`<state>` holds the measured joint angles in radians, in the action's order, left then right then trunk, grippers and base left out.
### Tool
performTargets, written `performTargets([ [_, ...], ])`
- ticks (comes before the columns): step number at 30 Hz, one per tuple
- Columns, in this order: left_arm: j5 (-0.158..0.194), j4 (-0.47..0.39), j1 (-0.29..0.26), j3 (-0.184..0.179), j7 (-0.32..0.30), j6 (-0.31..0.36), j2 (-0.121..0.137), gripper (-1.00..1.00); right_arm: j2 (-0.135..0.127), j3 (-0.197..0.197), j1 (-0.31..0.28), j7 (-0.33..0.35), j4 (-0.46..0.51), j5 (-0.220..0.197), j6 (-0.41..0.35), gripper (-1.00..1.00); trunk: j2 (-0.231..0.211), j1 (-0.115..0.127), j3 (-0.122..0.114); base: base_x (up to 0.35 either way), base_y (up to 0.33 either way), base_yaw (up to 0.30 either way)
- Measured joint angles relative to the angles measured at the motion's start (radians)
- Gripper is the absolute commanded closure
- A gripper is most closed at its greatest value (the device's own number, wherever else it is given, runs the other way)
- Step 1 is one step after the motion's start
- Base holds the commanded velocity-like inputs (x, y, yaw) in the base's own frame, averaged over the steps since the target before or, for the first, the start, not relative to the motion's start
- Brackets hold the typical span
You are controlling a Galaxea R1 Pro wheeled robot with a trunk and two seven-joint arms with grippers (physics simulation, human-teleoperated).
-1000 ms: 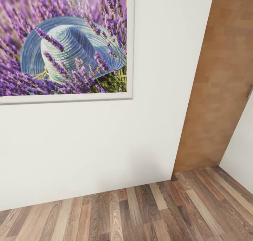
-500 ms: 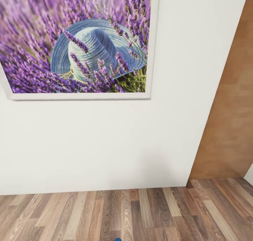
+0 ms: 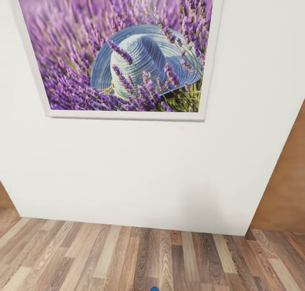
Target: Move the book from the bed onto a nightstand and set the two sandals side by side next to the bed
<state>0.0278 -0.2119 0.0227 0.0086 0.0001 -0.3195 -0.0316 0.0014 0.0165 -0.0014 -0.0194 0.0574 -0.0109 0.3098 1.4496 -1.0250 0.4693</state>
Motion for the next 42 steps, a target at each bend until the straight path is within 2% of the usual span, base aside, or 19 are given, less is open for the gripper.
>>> performTargets([
  [42,0.000,0.000,0.000,0.000,0.000,0.000,0.000,-1.00,0.000,0.000,0.000,0.000,0.001,0.000,0.001,-1.00,0.000,0.000,0.000,0.000,0.000,0.294],
])
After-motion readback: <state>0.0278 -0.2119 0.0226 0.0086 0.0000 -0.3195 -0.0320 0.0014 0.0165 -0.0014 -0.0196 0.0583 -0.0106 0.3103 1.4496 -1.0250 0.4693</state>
